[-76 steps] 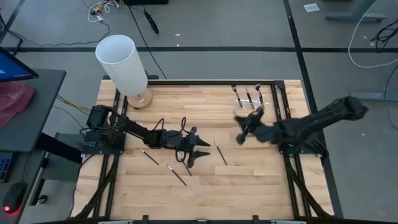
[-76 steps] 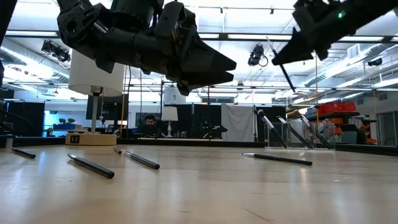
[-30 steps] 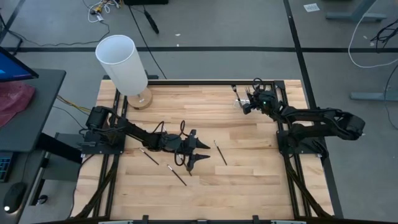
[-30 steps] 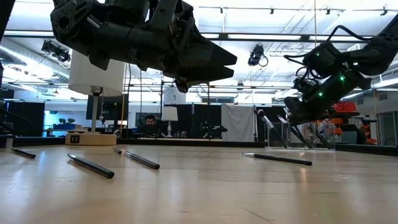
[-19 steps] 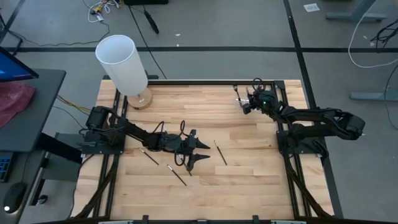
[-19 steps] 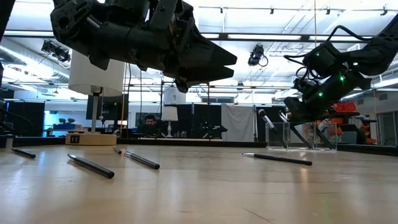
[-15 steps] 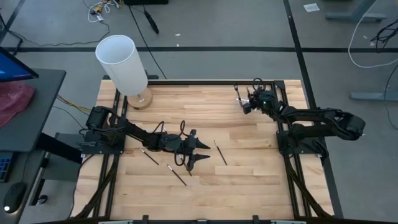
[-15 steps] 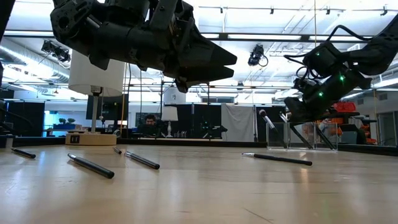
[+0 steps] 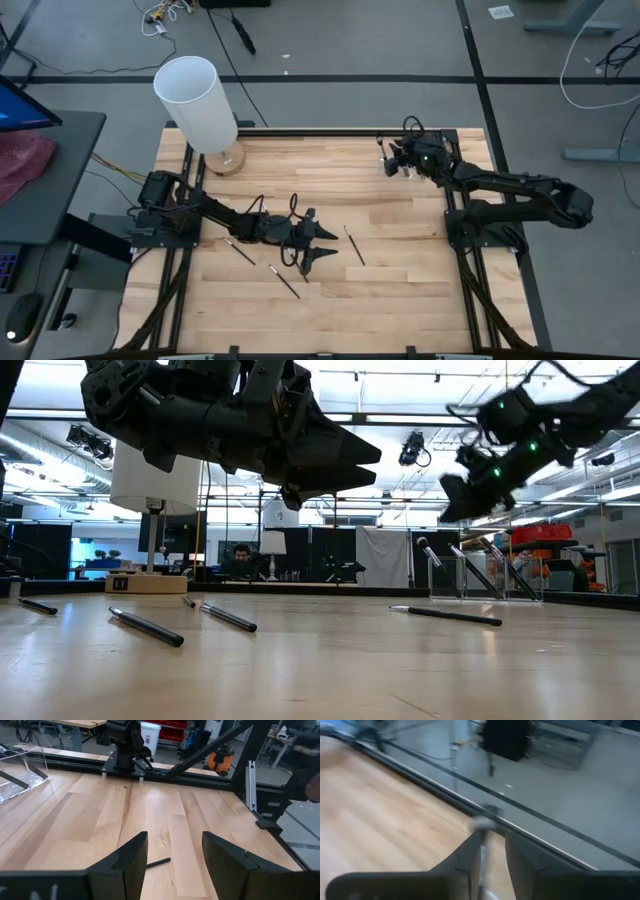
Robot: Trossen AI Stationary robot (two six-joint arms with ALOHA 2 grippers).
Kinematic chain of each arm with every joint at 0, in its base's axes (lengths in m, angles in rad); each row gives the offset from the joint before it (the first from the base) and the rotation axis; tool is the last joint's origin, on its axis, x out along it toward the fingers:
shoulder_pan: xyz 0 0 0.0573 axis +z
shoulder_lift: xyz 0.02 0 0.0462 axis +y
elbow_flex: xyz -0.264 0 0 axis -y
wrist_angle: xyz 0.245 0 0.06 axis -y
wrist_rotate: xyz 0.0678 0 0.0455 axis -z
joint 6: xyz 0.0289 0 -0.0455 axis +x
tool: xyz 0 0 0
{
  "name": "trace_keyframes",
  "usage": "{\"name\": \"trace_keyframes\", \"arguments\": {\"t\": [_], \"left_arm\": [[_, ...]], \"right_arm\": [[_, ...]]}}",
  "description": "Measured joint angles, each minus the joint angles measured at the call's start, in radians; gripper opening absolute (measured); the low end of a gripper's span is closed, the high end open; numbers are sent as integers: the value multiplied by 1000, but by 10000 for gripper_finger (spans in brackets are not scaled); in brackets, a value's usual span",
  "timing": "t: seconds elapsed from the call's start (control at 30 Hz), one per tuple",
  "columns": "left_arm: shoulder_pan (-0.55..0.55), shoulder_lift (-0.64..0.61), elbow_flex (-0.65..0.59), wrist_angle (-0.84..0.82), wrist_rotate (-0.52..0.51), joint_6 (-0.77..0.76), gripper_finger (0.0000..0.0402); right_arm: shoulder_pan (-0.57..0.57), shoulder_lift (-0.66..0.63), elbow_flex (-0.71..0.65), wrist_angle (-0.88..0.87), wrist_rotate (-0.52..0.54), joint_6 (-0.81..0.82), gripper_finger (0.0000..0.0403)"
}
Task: Put items in baskets/containers
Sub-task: Put the eyeshadow brush into the transparent organizer
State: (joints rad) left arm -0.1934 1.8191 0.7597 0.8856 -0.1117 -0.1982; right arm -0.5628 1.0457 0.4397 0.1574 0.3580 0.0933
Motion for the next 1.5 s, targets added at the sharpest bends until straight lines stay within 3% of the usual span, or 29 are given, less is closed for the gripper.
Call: {"name": "trace_keyframes", "arguments": {"t": [0.17, 0.43, 0.67, 0.77, 0.87, 1.03, 1.17, 1.33, 1.5], "left_arm": [[0, 0, 0, -2, -12, 2, 193], [1, -31, -1, -72, -18, 11, 193], [-1, -158, -39, -265, -16, 5, 193], [-8, -222, -75, -352, -33, -10, 193], [-26, -281, -139, -407, -114, -62, 193], [-68, -396, -267, -536, -310, -304, 193], [-111, -471, -339, -663, -390, -573, 193], [-178, -540, -325, -1098, -396, -911, 181], [-273, -558, -196, -1596, -307, -1165, 158]], "right_arm": [[169, -1, 32, -12, 0, 55, 92], [532, 64, 34, 45, 20, 252, 69], [780, 273, 34, 244, 199, 333, 40], [834, 395, 34, 386, 217, 344, 31], [867, 516, 34, 544, 217, 344, 26], [882, 687, 34, 760, 217, 344, 21], [874, 776, 57, 829, 218, 343, 21], [851, 831, 97, 822, 219, 336, 21], [834, 856, 119, 822, 218, 297, 21]]}}
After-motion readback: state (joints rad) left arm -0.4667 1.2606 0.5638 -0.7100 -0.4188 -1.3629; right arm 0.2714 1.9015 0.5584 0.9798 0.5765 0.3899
